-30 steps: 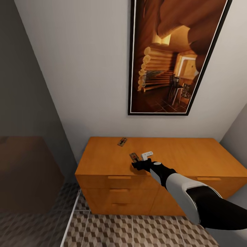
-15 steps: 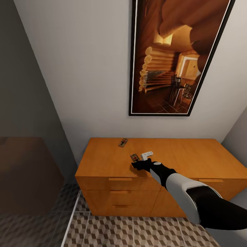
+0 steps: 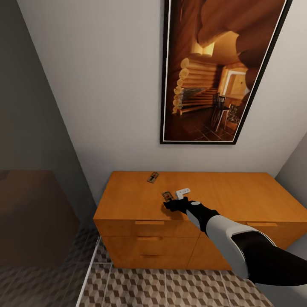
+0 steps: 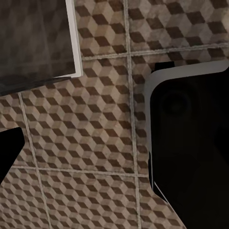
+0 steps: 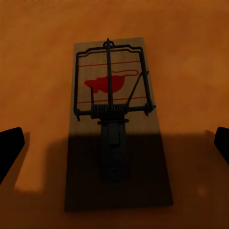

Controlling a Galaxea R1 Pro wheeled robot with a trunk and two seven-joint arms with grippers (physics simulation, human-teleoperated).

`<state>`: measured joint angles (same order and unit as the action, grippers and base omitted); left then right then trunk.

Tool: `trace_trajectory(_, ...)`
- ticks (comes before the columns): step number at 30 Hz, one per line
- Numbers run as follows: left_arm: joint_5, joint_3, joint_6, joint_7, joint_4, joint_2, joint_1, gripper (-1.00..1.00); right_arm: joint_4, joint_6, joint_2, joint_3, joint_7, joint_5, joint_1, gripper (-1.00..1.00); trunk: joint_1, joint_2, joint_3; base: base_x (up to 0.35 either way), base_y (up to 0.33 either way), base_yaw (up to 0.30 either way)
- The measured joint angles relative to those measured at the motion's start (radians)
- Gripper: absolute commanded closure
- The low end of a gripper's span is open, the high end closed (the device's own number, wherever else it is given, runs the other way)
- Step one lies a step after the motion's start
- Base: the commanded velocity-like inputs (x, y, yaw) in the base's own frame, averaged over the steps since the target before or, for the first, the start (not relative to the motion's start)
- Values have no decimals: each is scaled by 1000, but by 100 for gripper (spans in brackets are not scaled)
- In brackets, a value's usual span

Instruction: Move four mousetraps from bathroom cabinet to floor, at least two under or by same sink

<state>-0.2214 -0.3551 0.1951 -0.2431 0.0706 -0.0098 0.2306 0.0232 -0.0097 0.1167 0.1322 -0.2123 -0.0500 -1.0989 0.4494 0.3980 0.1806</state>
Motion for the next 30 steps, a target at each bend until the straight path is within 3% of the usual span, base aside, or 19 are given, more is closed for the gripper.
trace_trajectory(30, 0, 0, 0, 0, 0, 0, -1, -100, 0, 0, 1, 0, 0, 0, 0, -100, 0, 0, 0, 0, 0, 0)
